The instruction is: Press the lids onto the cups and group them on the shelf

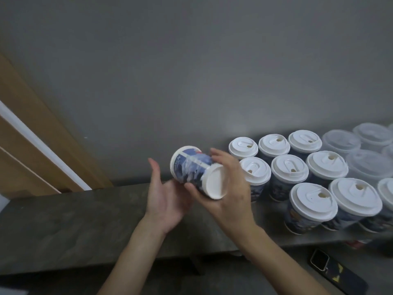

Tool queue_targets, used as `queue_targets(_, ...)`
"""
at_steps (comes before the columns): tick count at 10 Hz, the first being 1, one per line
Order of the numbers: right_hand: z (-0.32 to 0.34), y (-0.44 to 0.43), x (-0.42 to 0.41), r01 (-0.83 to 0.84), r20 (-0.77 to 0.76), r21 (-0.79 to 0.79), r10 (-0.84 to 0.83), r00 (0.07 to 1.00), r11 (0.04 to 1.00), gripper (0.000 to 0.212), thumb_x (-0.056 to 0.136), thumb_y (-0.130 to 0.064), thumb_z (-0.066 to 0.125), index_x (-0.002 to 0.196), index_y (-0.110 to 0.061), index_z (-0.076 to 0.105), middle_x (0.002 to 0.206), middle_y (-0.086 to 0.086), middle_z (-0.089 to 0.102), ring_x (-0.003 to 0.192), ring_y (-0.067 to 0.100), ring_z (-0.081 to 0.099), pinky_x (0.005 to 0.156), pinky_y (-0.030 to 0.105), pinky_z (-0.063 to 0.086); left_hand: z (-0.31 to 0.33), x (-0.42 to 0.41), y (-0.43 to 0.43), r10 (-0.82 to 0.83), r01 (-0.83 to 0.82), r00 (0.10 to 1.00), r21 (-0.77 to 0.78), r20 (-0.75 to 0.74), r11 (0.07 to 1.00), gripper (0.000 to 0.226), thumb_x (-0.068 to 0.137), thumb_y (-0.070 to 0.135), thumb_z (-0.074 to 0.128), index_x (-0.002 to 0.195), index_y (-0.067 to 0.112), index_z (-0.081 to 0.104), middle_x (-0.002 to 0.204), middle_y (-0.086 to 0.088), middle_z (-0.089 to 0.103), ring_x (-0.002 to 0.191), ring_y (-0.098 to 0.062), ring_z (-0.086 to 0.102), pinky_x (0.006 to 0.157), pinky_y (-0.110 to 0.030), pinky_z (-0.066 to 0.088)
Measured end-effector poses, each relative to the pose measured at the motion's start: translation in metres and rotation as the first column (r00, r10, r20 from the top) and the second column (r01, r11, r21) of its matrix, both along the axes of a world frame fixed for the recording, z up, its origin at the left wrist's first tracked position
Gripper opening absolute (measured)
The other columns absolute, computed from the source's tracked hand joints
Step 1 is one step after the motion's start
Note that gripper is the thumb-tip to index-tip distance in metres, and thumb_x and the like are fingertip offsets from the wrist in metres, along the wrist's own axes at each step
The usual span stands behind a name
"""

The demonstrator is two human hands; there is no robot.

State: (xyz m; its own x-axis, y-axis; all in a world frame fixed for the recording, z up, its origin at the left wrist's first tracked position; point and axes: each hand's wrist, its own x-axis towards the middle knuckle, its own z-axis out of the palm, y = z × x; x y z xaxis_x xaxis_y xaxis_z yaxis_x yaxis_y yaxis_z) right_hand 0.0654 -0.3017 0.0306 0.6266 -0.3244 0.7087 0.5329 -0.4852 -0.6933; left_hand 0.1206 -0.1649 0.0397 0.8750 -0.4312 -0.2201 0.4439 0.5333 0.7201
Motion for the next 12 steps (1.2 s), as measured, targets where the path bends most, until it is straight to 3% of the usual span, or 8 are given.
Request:
queue_targets(1, -0.038, -0.003, -0.020, -0.081, -0.132, 0.051, 0.087, 0.987, 0.995, 0.069, 0.072, -0.020, 0.094, 0.129, -0.011, 0.055, 0.131, 0.003, 0.063, 0.124, 0.008, 0.061, 0.103, 0.022, 0.048, -0.017, -0.009, -0.006, 0.119, -0.168, 0.972, 0.246, 0.202, 0.955, 0.105, 0.052, 0.052, 0.096, 0.134, -0.003, 0.059, 0.128, -0.022, 0.068, 0.118, -0.034, 0.066, 0.092, -0.035, 0.058)
queue_targets(2, -0.074, -0.016, -0.045, -0.102, -0.338, 0.108, 0.133, 0.932, 0.989, 0.076, 0.070, -0.024, 0.094, 0.133, -0.029, 0.053, 0.132, -0.013, 0.062, 0.120, 0.007, 0.064, 0.098, 0.028, 0.054, -0.044, -0.034, -0.012, 0.135, -0.403, 0.833, 0.420, 0.537, 0.813, 0.103, 0.052, 0.035, 0.093, 0.142, 0.014, 0.048, 0.133, 0.003, 0.066, 0.119, -0.013, 0.065, 0.089, -0.022, 0.055)
queue_targets(3, -0.096, -0.035, -0.064, -0.041, -0.477, 0.100, 0.084, 0.875, 0.994, 0.075, 0.068, -0.027, 0.086, 0.132, -0.042, 0.049, 0.132, -0.024, 0.059, 0.122, -0.001, 0.060, 0.100, 0.018, 0.048, -0.072, -0.061, -0.030, -0.087, -0.350, 0.772, 0.535, 0.629, 0.769, 0.110, 0.056, 0.027, 0.096, 0.148, 0.020, 0.037, 0.137, 0.026, 0.057, 0.131, 0.001, 0.052, 0.103, -0.013, 0.043)
queue_targets(4, -0.110, -0.053, -0.077, 0.046, -0.514, 0.119, 0.022, 0.857, 0.992, 0.076, 0.066, -0.017, 0.082, 0.130, -0.040, 0.048, 0.132, -0.031, 0.058, 0.123, -0.011, 0.056, 0.099, 0.006, 0.041, -0.103, -0.072, -0.055, -0.250, -0.247, 0.790, 0.663, 0.561, 0.707, 0.088, 0.064, 0.027, 0.096, 0.140, 0.022, 0.052, 0.132, 0.024, 0.064, 0.127, 0.003, 0.056, 0.109, -0.024, 0.045)
queue_targets(6, -0.138, -0.082, -0.081, 0.199, -0.547, 0.036, -0.148, 0.824, 0.979, 0.085, 0.065, 0.012, 0.081, 0.141, -0.016, 0.053, 0.132, -0.003, 0.057, 0.127, 0.005, 0.054, 0.107, 0.015, 0.040, -0.131, -0.068, -0.096, -0.321, -0.199, 0.806, 0.739, 0.497, 0.644, 0.060, 0.068, 0.037, 0.090, 0.122, 0.024, 0.068, 0.117, 0.015, 0.073, 0.115, 0.000, 0.065, 0.100, -0.036, 0.054)
queue_targets(8, -0.146, -0.085, -0.080, 0.277, -0.630, 0.094, -0.159, 0.761, 0.956, 0.073, 0.070, -0.013, 0.066, 0.141, -0.006, 0.050, 0.137, 0.008, 0.059, 0.127, 0.026, 0.058, 0.105, 0.042, 0.049, -0.136, -0.058, -0.114, -0.325, -0.257, 0.754, 0.711, 0.571, 0.654, 0.076, 0.067, 0.024, 0.094, 0.131, 0.035, 0.054, 0.130, 0.015, 0.064, 0.124, 0.003, 0.058, 0.103, -0.021, 0.048)
queue_targets(9, -0.148, -0.084, -0.080, 0.290, -0.660, 0.132, -0.134, 0.739, 0.948, 0.075, 0.071, -0.026, 0.062, 0.143, -0.020, 0.044, 0.139, 0.002, 0.058, 0.121, 0.030, 0.064, 0.089, 0.058, 0.058, -0.135, -0.057, -0.118, -0.343, -0.272, 0.729, 0.710, 0.592, 0.649, 0.076, 0.069, 0.023, 0.093, 0.128, 0.043, 0.049, 0.130, 0.016, 0.062, 0.125, 0.004, 0.056, 0.103, -0.018, 0.045)
queue_targets(12, -0.161, -0.074, -0.089, 0.305, -0.595, 0.265, -0.094, 0.798, 0.914, 0.072, 0.081, -0.026, 0.076, 0.146, -0.019, 0.044, 0.143, 0.000, 0.058, 0.118, 0.031, 0.068, 0.101, 0.054, 0.054, -0.141, -0.057, -0.115, -0.378, -0.243, 0.719, 0.721, 0.583, 0.649, 0.084, 0.073, 0.030, 0.089, 0.142, 0.031, 0.040, 0.140, 0.015, 0.053, 0.129, 0.012, 0.045, 0.103, -0.008, 0.036)
